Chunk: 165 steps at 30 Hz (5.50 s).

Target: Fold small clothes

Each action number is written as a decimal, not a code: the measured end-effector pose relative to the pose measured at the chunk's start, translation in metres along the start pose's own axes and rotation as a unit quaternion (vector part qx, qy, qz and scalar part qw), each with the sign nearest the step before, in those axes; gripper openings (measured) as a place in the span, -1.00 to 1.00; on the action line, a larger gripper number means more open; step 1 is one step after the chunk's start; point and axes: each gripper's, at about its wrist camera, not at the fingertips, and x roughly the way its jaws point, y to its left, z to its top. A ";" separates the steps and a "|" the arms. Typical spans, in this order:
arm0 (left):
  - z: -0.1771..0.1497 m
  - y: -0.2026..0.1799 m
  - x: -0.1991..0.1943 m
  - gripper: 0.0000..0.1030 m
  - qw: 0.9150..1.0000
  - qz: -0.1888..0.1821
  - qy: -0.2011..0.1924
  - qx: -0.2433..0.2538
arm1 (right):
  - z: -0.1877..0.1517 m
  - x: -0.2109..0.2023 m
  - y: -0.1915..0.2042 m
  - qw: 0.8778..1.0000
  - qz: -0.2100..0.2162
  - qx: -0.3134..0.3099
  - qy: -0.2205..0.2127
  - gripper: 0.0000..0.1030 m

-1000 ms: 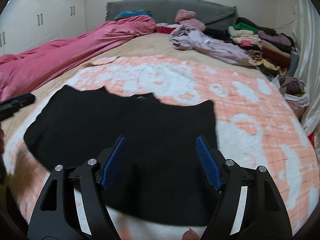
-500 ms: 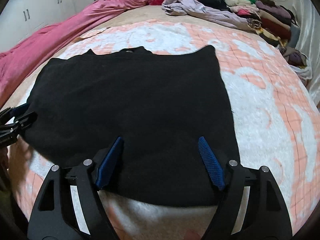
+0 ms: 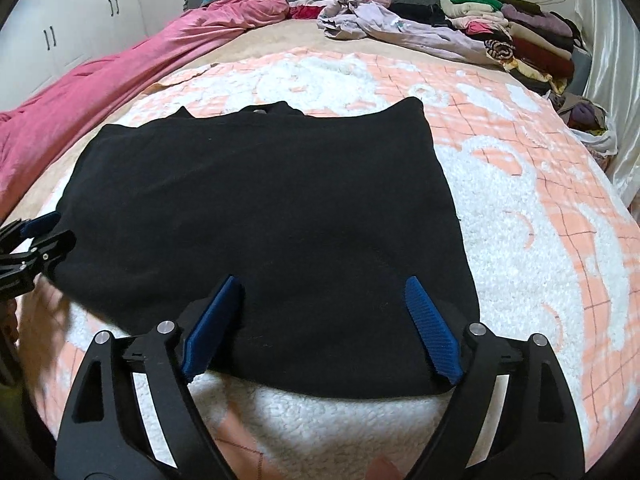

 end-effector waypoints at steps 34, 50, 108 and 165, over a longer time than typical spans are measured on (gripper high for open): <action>0.009 0.000 -0.041 0.91 0.999 -0.027 -0.033 -0.003 | -0.017 -0.034 0.024 0.999 0.002 0.002 -0.035 0.81; 0.023 0.031 -0.069 0.91 0.997 0.015 -0.071 -0.015 | -0.006 -0.071 0.089 0.994 0.044 -0.051 -0.086 0.82; 0.038 0.132 0.025 0.91 0.982 -0.006 -0.002 -0.188 | -0.017 0.020 0.257 0.943 -0.034 -0.318 -0.098 0.76; 0.153 -0.087 0.018 -0.60 0.983 -0.136 0.025 -0.122 | 0.002 -0.059 0.073 0.978 0.142 -0.006 -0.149 -0.85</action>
